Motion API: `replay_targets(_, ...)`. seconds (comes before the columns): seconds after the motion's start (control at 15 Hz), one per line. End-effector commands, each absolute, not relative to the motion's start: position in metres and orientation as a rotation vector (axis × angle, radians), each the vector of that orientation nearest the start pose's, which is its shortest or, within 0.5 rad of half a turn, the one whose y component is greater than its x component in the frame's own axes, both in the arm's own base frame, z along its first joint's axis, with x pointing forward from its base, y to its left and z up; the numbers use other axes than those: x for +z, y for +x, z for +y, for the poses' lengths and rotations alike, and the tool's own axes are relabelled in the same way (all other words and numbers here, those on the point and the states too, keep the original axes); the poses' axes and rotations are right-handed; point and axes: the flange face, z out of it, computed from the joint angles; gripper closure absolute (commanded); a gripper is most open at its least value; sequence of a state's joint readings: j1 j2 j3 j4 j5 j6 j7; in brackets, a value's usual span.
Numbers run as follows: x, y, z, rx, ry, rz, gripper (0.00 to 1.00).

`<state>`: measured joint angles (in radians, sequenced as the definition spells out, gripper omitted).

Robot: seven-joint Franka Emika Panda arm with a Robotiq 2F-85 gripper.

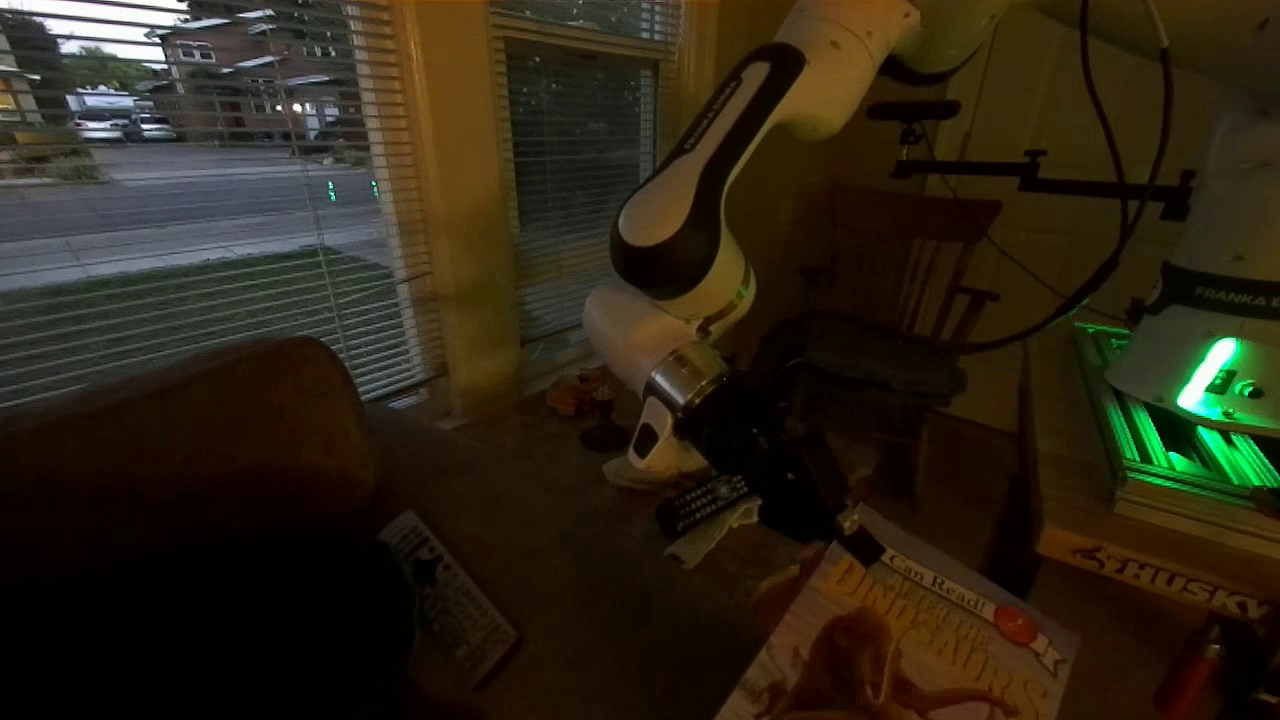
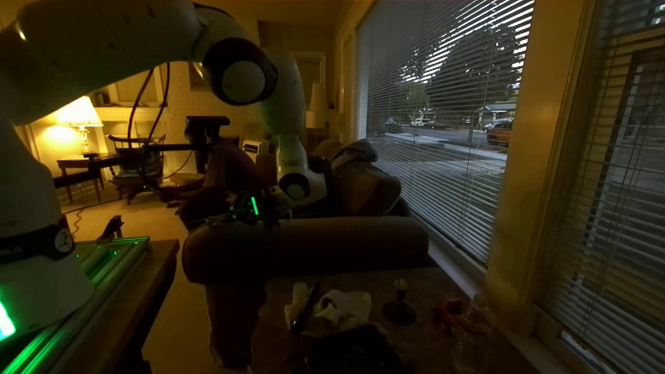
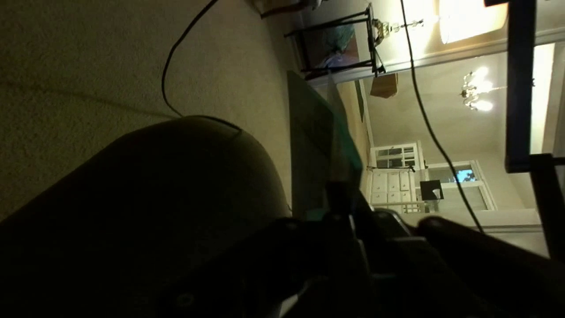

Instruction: Put the book on the shelf.

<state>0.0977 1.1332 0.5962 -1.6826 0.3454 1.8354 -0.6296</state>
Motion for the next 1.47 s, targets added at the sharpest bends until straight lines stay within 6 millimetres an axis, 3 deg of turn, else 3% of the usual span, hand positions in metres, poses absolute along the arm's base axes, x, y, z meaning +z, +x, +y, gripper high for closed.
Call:
replay_targets(0.0,0.065,0.41,0.371,1.087,-1.827,-1.022,0.99)
replay_targets(0.4,0.095,0.438,0.318,1.042,-1.882,-0.96,0.99)
replay_targets(0.8,0.103,0.452,0.236,0.868,-1.93,-0.743,0.99)
replay_targets(1.07,0.096,0.45,0.178,0.694,-1.965,-0.577,0.99)
replay_targets(1.4,0.091,0.432,0.123,0.549,-2.015,-0.412,0.99)
